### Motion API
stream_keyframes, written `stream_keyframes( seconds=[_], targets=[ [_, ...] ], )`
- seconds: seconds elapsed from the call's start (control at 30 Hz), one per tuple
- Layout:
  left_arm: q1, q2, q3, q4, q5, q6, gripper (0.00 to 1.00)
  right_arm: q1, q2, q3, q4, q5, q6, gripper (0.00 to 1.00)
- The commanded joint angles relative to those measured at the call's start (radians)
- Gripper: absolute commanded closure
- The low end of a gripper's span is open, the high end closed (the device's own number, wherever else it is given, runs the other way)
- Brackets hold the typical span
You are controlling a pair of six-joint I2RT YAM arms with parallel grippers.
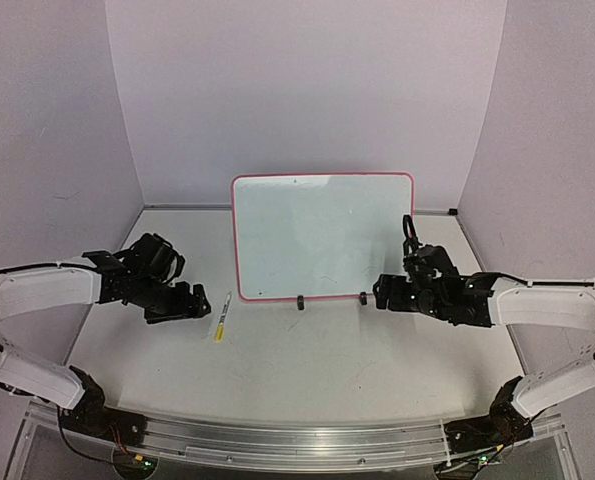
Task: Write a sentence on the whiteboard
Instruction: Pick up the whiteboard marker from the center of the board.
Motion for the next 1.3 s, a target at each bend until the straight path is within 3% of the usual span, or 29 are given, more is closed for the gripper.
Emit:
stream_keyframes(
  seconds=[0.0,0.17,0.63,1.07,1.27],
  targets=[
    [-0.074,0.072,-0.003,0.116,0.028,-0.06,0.11,-0.002,-0.022,0.016,-0.03,-0.052,0.001,0.12],
    [-0.146,0.203,0.065,0.105,-0.028,-0.055,0.33,-0.002,-0.027,0.023,-0.03,-0.096,0.003,0.12],
    [-0.157,0.39,0.172,0.073,-0.106,-0.044,0.73,-0.002,-0.059,0.011,-0.032,-0.146,0.012,0.11],
    [-0.157,0.446,0.172,0.075,-0.097,-0.054,0.75,-0.002,-0.044,0.012,-0.03,-0.145,0.018,0.1],
    [-0.158,0.461,0.176,0.065,-0.09,-0.053,0.83,-0.002,-0.035,0.011,-0.03,-0.143,0.023,0.1]
  ],
)
